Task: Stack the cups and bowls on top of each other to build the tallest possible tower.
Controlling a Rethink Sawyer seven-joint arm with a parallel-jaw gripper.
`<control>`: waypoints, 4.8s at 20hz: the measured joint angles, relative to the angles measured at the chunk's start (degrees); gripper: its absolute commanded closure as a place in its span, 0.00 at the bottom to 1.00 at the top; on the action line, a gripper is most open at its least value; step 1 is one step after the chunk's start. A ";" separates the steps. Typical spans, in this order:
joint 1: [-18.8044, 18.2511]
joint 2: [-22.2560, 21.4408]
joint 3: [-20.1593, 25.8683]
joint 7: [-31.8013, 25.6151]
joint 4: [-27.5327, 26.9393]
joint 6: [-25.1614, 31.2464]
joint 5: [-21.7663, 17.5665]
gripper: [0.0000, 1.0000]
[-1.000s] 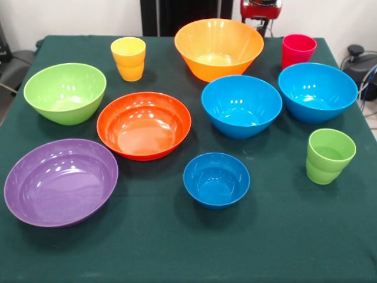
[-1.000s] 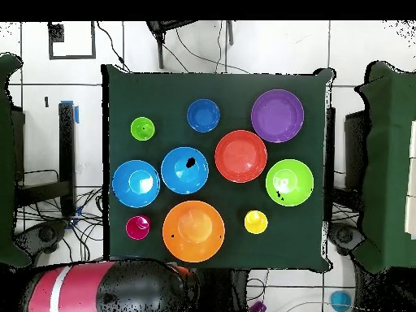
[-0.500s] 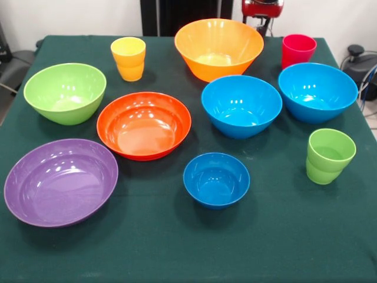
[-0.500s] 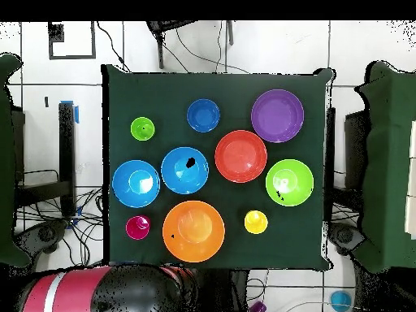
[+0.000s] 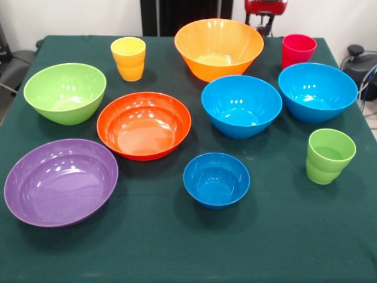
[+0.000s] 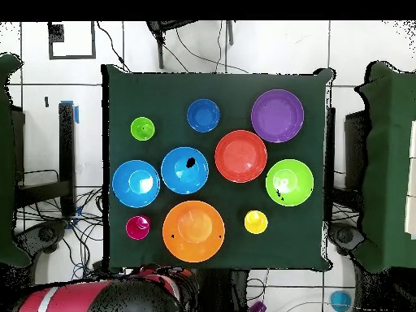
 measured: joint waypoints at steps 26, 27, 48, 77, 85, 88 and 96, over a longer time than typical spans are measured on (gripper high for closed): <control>-0.97 -9.56 0.56 0.00 0.05 4.95 -0.04 0.00; -1.04 -9.99 0.59 0.00 0.05 5.41 -0.04 0.00; -3.10 -18.26 1.10 0.00 0.09 13.95 -0.08 0.00; -4.42 -17.72 0.47 0.00 -3.60 15.50 -0.11 0.00; -4.21 -17.71 -0.33 0.00 -5.57 15.80 -0.12 0.00; -3.93 -17.69 -0.81 0.00 -6.30 16.08 -0.12 0.00; -0.70 -16.42 -3.36 0.00 -9.56 17.52 -0.01 0.00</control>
